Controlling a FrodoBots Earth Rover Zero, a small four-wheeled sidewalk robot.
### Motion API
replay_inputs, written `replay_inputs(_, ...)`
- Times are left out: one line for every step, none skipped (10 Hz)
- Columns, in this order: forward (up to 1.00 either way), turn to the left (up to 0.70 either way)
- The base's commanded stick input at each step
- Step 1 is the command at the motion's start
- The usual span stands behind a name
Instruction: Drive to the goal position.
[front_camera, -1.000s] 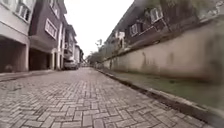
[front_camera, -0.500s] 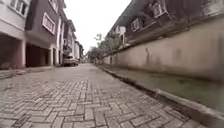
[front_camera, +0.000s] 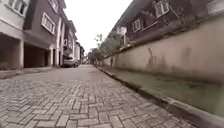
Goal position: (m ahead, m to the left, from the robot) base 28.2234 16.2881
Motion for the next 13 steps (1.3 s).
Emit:
replay_inputs(0.7, 0.0)
replay_inputs(0.7, 0.0)
replay_inputs(0.7, 0.0)
replay_inputs(0.7, 0.0)
replay_inputs(0.7, 0.0)
replay_inputs(0.7, 0.03)
replay_inputs(0.7, 0.27)
replay_inputs(0.7, 0.35)
replay_inputs(0.7, 0.35)
replay_inputs(0.7, 0.35)
replay_inputs(0.7, 0.25)
replay_inputs(0.7, 0.01)
replay_inputs(0.7, 0.0)
